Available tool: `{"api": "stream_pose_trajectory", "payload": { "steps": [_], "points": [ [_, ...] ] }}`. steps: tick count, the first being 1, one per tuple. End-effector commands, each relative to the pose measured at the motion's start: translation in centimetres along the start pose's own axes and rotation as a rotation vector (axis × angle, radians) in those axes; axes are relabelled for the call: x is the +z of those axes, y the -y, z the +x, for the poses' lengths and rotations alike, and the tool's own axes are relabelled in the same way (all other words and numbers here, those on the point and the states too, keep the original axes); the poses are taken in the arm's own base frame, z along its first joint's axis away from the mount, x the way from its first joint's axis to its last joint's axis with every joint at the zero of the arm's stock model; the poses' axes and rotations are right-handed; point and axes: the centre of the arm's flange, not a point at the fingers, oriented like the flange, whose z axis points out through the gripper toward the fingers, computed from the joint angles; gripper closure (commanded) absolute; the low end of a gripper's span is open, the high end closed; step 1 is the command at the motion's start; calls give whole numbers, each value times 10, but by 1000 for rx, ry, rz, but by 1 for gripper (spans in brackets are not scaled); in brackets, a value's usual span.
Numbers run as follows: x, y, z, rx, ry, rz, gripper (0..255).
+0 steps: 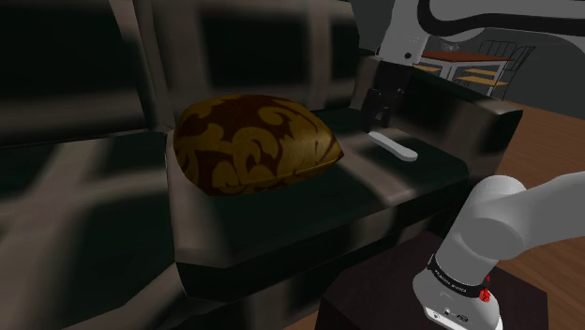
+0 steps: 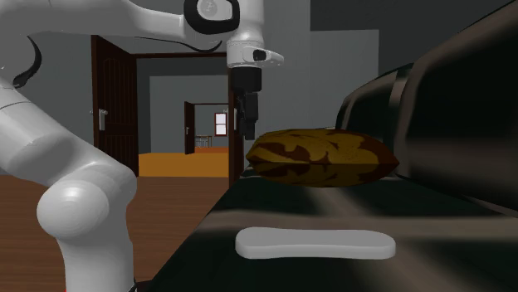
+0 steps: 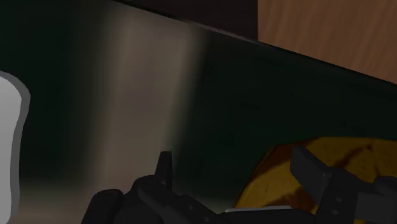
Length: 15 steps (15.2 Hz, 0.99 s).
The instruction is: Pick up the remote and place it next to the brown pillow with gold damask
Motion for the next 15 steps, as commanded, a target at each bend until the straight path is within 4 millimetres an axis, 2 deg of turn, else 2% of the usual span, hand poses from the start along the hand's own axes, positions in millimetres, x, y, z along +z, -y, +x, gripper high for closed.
{"api": "stream_pose_trajectory", "payload": {
  "steps": [1, 15],
  "points": [
    [0, 0, 0, 0, 0, 0, 0],
    [50, -165, 40, 124, 9, -60, 0]
  ]
}}
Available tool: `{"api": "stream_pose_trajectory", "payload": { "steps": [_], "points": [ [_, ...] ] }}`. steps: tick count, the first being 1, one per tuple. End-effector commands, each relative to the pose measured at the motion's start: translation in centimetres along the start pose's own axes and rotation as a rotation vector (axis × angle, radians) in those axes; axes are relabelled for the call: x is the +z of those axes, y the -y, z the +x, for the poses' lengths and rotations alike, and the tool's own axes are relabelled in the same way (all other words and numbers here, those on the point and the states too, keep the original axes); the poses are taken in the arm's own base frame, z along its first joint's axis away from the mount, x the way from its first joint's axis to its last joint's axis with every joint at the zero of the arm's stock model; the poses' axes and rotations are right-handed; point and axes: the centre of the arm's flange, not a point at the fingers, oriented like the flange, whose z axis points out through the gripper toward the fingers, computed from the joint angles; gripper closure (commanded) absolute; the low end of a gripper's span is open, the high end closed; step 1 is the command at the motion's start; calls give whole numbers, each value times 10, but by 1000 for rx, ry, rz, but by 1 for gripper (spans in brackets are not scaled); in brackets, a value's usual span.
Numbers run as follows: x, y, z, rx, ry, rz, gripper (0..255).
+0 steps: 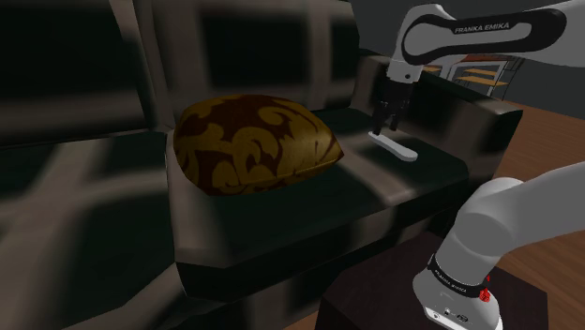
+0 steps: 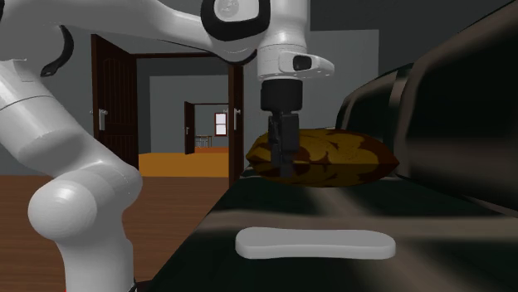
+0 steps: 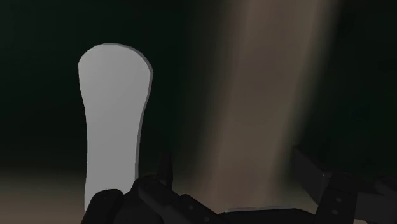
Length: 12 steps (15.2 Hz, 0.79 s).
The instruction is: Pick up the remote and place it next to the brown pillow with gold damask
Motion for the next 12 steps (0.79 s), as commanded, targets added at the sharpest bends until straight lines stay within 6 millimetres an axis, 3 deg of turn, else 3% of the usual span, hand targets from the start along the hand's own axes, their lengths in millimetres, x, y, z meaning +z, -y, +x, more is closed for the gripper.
{"api": "stream_pose_trajectory", "payload": {
  "steps": [1, 8, 12],
  "points": [
    [9, -22, 5, 18, 1, -9, 0],
    [34, -104, 26, 80, 5, -39, 0],
    [51, -107, 27, 82, 5, -40, 0]
  ]
}}
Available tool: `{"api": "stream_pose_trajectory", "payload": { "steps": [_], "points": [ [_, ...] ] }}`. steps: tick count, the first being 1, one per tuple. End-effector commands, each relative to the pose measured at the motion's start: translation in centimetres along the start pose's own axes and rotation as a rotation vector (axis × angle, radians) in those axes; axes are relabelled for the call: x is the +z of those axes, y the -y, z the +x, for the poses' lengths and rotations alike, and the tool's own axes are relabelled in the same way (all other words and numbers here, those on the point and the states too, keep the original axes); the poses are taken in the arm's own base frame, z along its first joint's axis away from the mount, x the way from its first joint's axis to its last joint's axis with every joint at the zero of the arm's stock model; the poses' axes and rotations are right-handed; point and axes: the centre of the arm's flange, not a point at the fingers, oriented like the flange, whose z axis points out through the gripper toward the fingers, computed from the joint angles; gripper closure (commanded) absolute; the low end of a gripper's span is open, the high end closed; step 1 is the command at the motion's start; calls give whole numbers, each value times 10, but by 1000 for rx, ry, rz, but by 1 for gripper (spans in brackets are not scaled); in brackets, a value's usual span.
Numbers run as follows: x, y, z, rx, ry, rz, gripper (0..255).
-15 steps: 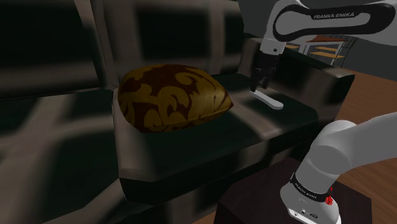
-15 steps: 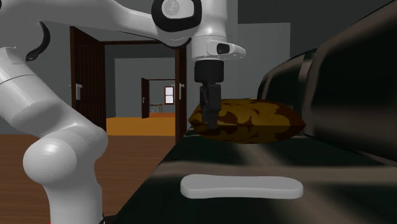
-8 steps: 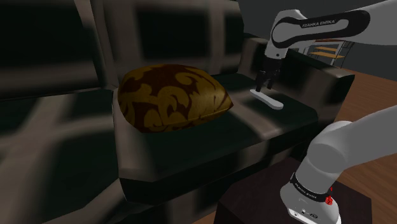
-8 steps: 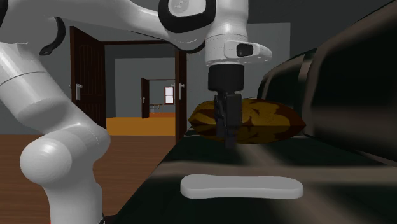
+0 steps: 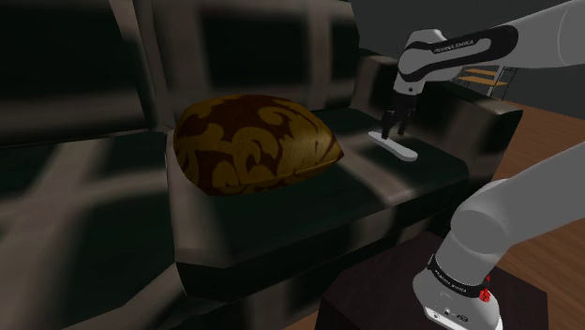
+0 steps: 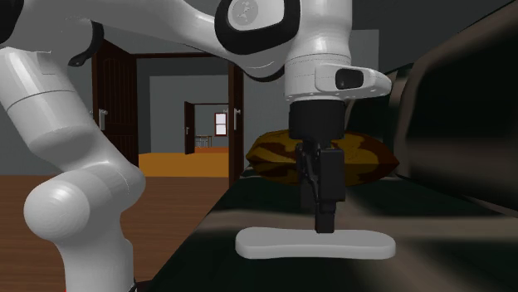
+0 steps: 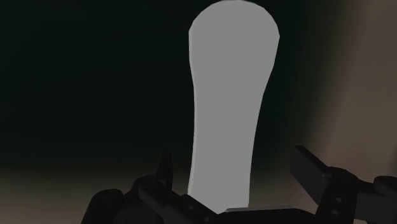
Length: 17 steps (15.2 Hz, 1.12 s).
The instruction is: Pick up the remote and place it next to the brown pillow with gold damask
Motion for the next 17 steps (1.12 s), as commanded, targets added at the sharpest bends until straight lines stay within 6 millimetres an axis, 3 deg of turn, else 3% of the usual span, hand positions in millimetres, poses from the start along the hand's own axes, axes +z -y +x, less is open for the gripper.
{"api": "stream_pose_trajectory", "payload": {
  "steps": [1, 4, 12, 13, 17],
  "points": [
    [11, -1, -1, 0, 0, -1, 0],
    [30, -1, -1, 0, 0, -1, 0],
    [29, -1, -1, 0, 0, -1, 0],
    [29, -1, -1, 0, 0, -1, 255],
    [29, -1, -1, 0, 0, -1, 255]
  ]
}}
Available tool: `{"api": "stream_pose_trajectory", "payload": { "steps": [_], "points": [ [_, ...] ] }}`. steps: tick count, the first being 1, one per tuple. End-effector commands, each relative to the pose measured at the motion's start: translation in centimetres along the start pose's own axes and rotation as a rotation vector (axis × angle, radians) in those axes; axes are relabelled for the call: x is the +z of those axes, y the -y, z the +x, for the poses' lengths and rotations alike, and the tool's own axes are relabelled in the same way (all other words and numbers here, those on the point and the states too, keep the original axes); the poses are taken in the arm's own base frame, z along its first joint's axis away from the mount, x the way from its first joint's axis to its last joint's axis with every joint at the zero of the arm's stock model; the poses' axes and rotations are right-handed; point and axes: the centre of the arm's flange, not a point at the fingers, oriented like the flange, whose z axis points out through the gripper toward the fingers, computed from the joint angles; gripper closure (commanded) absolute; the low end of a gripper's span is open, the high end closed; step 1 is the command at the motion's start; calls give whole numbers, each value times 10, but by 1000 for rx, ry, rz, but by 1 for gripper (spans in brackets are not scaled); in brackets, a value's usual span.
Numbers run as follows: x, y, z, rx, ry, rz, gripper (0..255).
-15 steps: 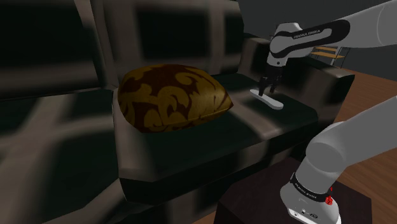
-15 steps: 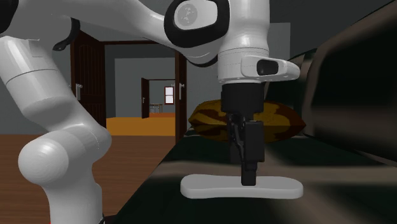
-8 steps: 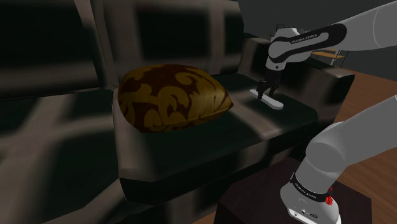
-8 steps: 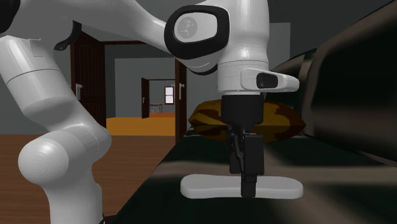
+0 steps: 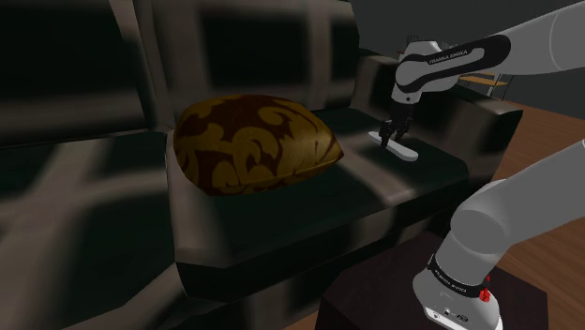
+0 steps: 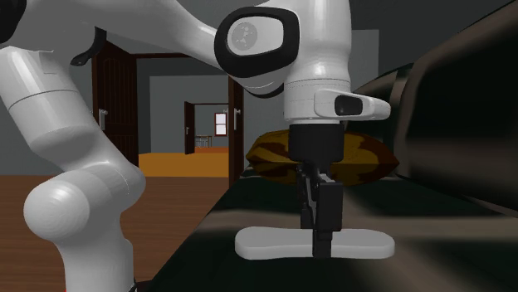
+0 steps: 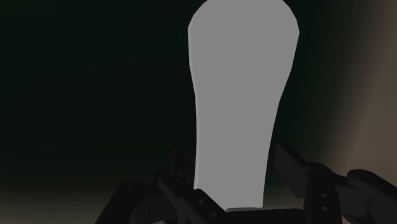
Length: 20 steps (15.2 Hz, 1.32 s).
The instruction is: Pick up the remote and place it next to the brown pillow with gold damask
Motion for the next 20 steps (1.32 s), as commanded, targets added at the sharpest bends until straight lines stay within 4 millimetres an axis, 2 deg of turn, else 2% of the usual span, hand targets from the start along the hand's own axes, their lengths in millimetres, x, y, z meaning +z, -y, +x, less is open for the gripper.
{"api": "stream_pose_trajectory", "payload": {
  "steps": [1, 5, 20],
  "points": [
    [0, 0, 0, 0, 0, 0, 255],
    [0, 0, 0, 0, 0, 0, 255],
    [-79, 1, 0, 0, 0, 0, 255]
  ]
}}
